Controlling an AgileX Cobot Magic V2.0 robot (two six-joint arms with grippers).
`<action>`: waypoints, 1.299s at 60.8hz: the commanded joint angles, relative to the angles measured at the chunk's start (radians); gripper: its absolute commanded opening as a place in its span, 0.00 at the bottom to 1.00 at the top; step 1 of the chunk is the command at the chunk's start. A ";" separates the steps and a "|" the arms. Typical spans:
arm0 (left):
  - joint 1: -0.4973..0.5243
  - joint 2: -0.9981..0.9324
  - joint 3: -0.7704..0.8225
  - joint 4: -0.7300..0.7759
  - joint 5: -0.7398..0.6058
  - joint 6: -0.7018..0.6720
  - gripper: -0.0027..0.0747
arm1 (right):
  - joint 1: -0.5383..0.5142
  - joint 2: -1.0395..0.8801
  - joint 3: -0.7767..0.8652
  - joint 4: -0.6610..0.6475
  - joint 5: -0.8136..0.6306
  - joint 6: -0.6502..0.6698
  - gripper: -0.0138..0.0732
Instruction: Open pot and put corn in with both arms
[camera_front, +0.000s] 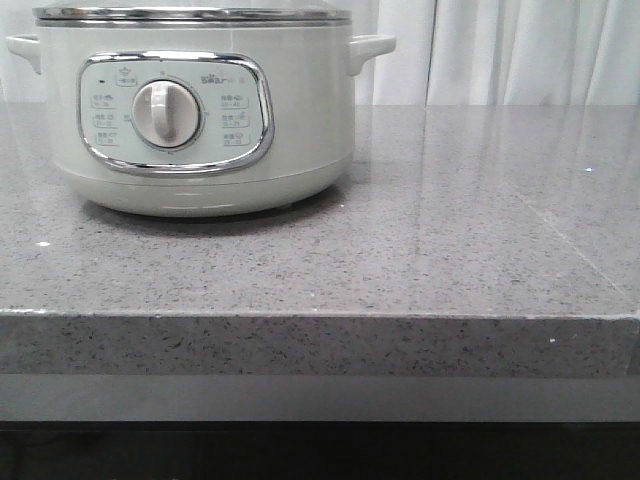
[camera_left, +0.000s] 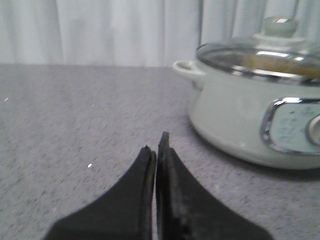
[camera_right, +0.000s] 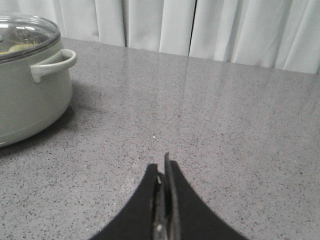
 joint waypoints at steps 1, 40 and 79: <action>0.065 -0.024 0.023 -0.007 -0.112 -0.011 0.01 | -0.005 0.005 -0.030 0.004 -0.077 -0.001 0.09; 0.156 -0.024 0.263 -0.041 -0.350 -0.011 0.01 | -0.005 0.006 -0.030 0.004 -0.076 -0.001 0.09; 0.156 -0.024 0.263 -0.041 -0.350 -0.011 0.01 | -0.005 0.006 -0.030 0.004 -0.076 -0.001 0.09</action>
